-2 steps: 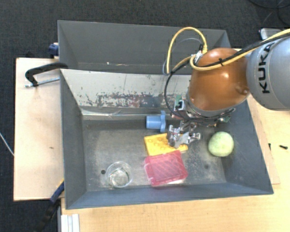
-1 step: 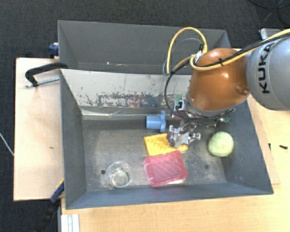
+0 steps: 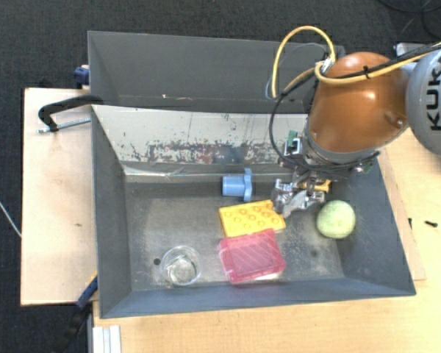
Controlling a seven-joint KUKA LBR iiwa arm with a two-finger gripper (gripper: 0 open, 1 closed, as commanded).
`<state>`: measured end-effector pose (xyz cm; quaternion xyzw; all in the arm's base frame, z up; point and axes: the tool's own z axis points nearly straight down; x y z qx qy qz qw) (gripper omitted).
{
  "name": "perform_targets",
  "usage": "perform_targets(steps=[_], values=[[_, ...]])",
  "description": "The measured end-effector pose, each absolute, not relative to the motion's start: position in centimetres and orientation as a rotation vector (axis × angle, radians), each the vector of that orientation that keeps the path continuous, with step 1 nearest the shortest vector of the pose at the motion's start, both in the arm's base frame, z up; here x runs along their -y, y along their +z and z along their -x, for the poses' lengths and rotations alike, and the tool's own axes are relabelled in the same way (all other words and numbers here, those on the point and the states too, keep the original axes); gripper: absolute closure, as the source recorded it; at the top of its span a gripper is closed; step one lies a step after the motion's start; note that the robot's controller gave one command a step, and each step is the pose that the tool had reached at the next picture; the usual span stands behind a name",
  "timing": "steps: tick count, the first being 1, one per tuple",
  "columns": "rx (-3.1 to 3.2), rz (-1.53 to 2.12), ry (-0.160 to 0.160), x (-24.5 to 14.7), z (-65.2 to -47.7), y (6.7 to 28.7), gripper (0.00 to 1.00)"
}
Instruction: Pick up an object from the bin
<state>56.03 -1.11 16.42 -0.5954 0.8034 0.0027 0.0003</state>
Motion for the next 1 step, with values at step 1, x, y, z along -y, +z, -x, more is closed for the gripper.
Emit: perform_targets(steps=[1], values=[[-2.404,2.01,-0.004,-1.34,-57.34,27.18,0.0]])
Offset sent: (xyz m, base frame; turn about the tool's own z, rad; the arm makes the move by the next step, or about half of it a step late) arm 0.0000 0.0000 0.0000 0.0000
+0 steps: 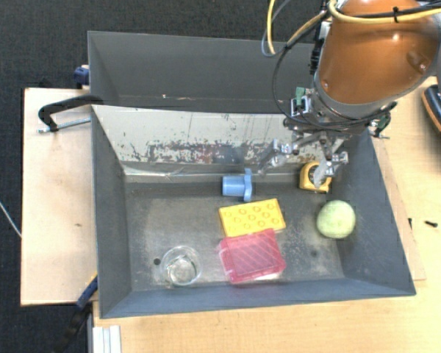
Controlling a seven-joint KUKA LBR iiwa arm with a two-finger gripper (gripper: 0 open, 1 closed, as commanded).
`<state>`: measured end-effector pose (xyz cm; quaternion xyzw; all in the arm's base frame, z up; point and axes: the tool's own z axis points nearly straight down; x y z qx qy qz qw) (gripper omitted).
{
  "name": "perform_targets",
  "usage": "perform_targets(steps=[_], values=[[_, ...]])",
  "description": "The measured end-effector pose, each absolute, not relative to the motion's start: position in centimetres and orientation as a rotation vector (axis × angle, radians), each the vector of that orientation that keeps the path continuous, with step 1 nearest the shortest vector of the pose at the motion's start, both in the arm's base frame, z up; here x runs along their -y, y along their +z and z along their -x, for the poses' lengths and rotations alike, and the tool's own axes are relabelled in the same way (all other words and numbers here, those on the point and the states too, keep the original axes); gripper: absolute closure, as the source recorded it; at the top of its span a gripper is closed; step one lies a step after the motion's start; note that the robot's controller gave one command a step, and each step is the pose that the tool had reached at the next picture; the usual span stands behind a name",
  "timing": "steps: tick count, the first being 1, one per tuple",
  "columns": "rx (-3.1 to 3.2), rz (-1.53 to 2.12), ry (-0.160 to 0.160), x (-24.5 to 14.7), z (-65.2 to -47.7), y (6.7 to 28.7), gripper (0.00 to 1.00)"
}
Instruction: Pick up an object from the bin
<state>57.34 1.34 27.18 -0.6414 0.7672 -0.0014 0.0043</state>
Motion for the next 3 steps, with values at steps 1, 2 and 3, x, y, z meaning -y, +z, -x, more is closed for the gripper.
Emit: perform_targets(steps=[1,2,3], values=[[-2.407,2.011,0.0,-1.3,-57.3,27.0,0.0],[-2.404,2.011,-0.007,-2.7,-55.2,22.8,0.0],[-2.468,1.933,-0.004,-1.8,-56.8,16.8,0.0]])
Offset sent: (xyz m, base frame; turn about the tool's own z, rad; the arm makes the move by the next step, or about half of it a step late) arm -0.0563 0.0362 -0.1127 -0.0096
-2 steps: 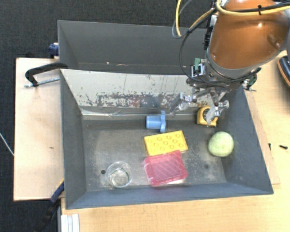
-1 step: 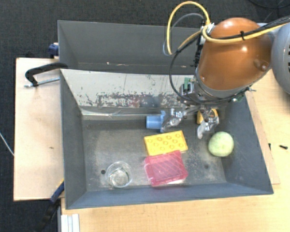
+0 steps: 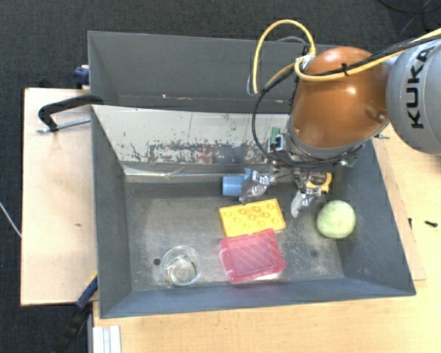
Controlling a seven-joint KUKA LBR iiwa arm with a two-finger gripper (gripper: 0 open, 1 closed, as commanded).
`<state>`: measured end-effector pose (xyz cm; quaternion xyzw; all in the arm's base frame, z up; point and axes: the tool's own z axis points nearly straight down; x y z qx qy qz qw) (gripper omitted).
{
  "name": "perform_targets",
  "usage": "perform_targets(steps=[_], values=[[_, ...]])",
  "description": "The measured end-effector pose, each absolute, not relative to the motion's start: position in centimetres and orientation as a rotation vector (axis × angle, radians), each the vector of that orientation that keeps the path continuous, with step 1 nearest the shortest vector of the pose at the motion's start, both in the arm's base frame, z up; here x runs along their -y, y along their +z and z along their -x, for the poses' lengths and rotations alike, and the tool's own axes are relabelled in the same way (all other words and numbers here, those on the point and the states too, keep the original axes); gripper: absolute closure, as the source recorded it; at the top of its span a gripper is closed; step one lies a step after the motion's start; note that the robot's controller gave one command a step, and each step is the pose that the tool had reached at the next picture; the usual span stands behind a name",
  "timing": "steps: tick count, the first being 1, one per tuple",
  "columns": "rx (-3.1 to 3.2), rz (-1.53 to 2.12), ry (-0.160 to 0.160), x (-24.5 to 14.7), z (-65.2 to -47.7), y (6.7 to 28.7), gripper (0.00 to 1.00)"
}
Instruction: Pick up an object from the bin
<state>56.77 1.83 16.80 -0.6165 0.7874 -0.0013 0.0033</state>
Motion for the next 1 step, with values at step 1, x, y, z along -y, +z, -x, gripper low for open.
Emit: perform_targets(steps=[1], values=[[-2.426,1.989,-0.002,-0.45,-54.3,11.32,0.0]])
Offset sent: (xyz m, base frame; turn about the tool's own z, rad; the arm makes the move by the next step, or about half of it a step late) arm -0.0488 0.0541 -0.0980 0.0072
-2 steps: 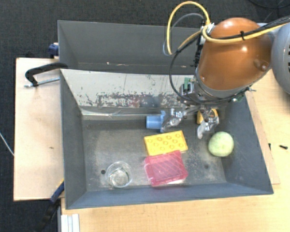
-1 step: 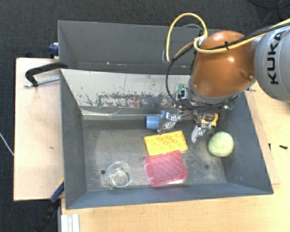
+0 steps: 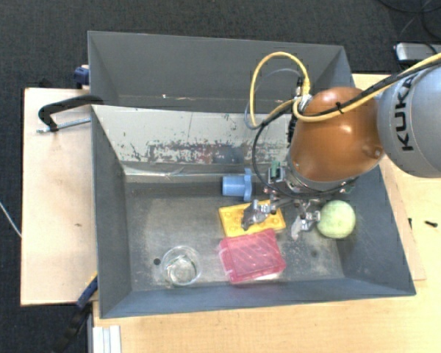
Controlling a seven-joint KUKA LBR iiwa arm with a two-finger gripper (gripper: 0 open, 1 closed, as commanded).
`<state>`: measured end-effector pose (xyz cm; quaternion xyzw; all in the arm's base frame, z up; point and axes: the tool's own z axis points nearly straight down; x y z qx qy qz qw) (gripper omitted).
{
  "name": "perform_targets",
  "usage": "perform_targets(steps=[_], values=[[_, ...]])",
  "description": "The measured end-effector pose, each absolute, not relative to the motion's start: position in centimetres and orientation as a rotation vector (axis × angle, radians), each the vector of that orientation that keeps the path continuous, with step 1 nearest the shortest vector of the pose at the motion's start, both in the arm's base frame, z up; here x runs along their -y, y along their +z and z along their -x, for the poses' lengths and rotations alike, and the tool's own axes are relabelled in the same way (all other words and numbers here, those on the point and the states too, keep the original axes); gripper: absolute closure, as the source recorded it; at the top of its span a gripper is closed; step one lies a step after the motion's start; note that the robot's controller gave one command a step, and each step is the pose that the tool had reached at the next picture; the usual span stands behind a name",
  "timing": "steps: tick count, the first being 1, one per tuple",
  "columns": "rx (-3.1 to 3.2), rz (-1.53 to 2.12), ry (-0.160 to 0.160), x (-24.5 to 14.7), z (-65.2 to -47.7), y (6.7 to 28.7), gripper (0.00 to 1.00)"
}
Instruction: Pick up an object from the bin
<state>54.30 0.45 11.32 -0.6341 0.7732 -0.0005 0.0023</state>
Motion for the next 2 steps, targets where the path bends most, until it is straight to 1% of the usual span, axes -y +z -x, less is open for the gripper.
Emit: perform_targets(steps=[1,2], values=[[-2.484,1.919,-0.028,-6.69,-52.69,8.04,1.0],[-2.484,1.919,-0.028,-6.69,-52.69,8.04,1.0]])
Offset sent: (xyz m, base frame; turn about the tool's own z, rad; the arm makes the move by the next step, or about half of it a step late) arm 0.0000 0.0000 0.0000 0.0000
